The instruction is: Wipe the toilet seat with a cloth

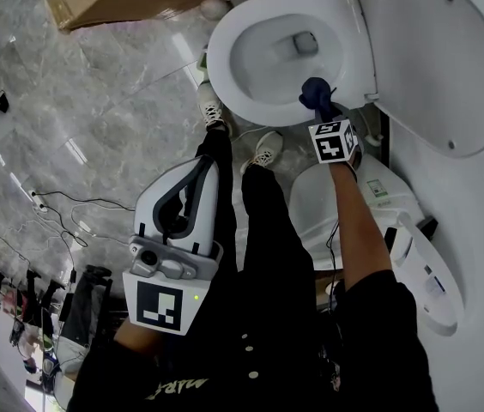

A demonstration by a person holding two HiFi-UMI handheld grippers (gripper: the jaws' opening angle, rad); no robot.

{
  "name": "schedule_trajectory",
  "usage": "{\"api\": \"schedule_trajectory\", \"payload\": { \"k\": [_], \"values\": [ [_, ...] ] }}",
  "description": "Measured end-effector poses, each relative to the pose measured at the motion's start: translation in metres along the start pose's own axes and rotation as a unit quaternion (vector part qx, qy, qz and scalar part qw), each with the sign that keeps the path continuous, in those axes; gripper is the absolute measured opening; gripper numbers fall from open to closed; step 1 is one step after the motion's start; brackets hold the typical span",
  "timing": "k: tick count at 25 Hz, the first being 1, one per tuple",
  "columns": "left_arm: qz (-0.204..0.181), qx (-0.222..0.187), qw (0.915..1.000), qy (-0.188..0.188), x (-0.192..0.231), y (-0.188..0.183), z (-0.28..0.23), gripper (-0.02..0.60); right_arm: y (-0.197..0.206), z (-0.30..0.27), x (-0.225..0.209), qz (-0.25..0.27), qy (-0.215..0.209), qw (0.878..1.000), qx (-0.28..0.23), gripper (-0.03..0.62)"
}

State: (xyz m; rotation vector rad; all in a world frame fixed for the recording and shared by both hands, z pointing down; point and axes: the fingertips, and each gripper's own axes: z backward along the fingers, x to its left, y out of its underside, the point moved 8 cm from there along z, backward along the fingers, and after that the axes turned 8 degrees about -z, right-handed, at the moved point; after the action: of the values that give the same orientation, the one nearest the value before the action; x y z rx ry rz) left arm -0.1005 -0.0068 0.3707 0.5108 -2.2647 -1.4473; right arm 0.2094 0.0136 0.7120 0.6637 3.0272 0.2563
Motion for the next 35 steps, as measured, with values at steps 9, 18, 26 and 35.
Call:
{"api": "schedule_trajectory", "payload": {
  "k": [9,18,26,35],
  "values": [
    [-0.004,0.002,1.0,-0.006,0.001,0.001,-0.001,0.009,0.007,0.0,0.042,-0.022,-0.054,0.998,-0.009,0.077],
    [-0.005,0.005,0.9999,-0.009,0.004,0.003,0.0,0.009,0.003,-0.004,0.096,0.016,-0.097,0.995,-0.018,0.077],
    [-0.001,0.01,0.9998,-0.018,0.01,0.006,0.001,0.009,-0.015,-0.009,0.122,0.094,-0.14,0.985,-0.025,0.078],
    [-0.001,0.012,0.9996,-0.026,0.008,0.006,0.005,0.009,-0.027,-0.01,0.142,0.199,-0.165,0.965,-0.037,0.078]
  ]
}}
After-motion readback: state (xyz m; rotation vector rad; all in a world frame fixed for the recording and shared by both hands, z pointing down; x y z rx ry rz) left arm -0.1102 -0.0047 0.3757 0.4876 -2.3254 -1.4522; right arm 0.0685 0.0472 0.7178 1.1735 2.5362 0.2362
